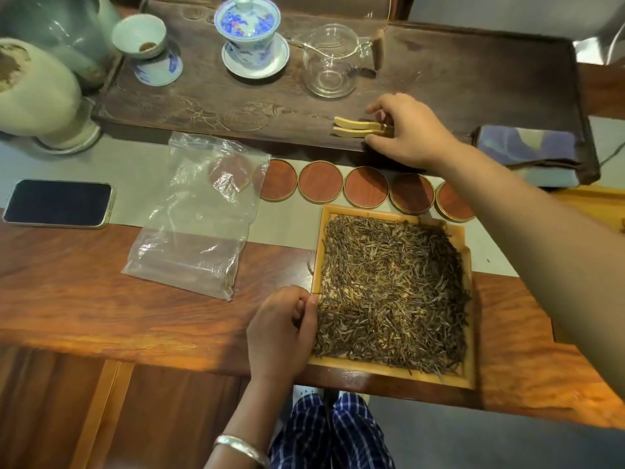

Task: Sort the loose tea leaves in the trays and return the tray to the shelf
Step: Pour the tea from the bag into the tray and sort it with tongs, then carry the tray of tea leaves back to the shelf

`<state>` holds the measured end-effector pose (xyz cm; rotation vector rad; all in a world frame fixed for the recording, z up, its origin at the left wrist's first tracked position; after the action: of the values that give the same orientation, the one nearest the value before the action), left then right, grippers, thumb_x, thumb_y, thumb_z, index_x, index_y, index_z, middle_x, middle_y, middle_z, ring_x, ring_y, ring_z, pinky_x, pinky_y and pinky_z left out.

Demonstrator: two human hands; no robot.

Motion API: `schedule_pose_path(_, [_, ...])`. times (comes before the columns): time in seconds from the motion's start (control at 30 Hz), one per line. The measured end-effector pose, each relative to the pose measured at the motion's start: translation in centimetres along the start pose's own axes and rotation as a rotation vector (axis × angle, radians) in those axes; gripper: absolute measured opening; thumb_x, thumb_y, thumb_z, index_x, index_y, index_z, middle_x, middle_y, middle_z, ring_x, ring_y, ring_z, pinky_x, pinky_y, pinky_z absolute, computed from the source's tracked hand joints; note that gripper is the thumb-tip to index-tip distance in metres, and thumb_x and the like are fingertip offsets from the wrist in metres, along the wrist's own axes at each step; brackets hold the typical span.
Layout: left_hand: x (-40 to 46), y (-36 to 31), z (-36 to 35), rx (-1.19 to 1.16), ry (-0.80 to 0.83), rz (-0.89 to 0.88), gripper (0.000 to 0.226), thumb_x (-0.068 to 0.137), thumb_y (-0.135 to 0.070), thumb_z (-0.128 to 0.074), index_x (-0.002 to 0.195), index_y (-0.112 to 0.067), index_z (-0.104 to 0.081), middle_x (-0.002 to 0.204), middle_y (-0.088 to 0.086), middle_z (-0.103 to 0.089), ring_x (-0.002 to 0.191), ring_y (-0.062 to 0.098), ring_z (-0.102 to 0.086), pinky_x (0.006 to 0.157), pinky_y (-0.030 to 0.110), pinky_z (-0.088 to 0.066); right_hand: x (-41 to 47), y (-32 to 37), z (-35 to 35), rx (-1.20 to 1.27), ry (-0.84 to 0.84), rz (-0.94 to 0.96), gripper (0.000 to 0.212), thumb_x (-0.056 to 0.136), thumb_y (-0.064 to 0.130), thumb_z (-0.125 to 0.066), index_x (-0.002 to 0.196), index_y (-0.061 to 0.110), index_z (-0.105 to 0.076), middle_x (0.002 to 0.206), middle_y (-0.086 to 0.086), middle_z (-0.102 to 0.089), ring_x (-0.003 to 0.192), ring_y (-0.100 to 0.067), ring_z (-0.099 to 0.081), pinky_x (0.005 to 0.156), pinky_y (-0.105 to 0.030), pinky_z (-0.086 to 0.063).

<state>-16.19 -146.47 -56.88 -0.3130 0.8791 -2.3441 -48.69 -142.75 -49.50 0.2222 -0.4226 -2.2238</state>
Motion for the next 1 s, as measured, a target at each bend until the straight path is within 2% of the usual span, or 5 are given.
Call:
schedule_pose_path(0.33, [0.1, -0.3, -0.1, 0.031, -0.04, -0.041, 0.023, 0.09, -0.035, -0.048, 0.072, -0.022, -0.054, 0.062, -0.012, -0.048, 0.058, 0.01, -0.047, 0.049, 0.023, -0.033, -15.4, -1.1, 4.0, 0.175, -0.537, -0.319, 0.025, 0.091, 0.018, -0.049, 0.114, 0.016, -0.058, 0.108, -0.002, -0.053, 0.095, -0.012, -0.051, 0.081, -0.024, -0.041])
schedule_pose_path(0.5, [0.3, 0.1, 0.0, -0.044, 0.021, 0.042, 0.014, 0.086, -0.041, -0.048, 0.077, -0.032, -0.052, 0.062, -0.012, -0.052, 0.061, 0.002, -0.049, 0.053, 0.019, -0.033, -27.5, -2.4, -0.4, 0.183, -0.394, -0.585, 0.022, 0.091, 0.0, -0.048, 0.11, 0.001, -0.06, 0.105, -0.019, -0.061, 0.098, -0.031, -0.056, 0.076, -0.027, -0.037])
schedule_pose_path(0.67, [0.3, -0.4, 0.4, -0.022, 0.054, -0.006, 0.013, 0.093, -0.043, -0.045, 0.092, -0.034, -0.055, 0.068, -0.014, -0.052, 0.066, 0.007, -0.05, 0.056, 0.026, -0.039, -28.6, -1.8, -3.6, 0.148, -0.177, -0.609, 0.02, 0.09, -0.004, -0.047, 0.105, -0.006, -0.061, 0.098, -0.023, -0.059, 0.094, -0.036, -0.055, 0.07, -0.027, -0.028])
schedule_pose_path(0.83, [0.4, -0.6, 0.4, -0.023, 0.149, 0.006, 0.013, 0.096, -0.024, -0.054, 0.103, -0.021, -0.064, 0.08, -0.007, -0.055, 0.076, 0.018, -0.053, 0.064, 0.032, -0.041, -28.8, -1.2, -5.0, 0.213, -0.216, -0.634, 0.024, 0.09, -0.001, -0.048, 0.109, -0.008, -0.061, 0.092, -0.015, -0.052, 0.087, -0.028, -0.049, 0.063, -0.021, -0.019])
schedule_pose_path(1.0, [0.5, -1.3, 0.5, -0.055, 0.148, 0.008, 0.022, 0.094, -0.011, -0.057, 0.113, -0.011, -0.067, 0.095, 0.0, -0.06, 0.086, 0.015, -0.052, 0.068, 0.025, -0.031, -28.8, -2.3, -5.5, 0.481, -0.274, -0.7, 0.029, 0.093, 0.005, -0.045, 0.111, 0.005, -0.068, 0.099, -0.014, -0.067, 0.091, -0.026, -0.059, 0.071, -0.024, -0.034])
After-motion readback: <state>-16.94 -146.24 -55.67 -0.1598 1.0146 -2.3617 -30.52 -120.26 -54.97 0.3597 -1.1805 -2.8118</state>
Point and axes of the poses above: each hand's wrist, its own x-axis towards the middle knuckle, its own z-axis out of the back of the hand, y = z × x, the point moved 5 cm from there along x, towards the middle knuckle
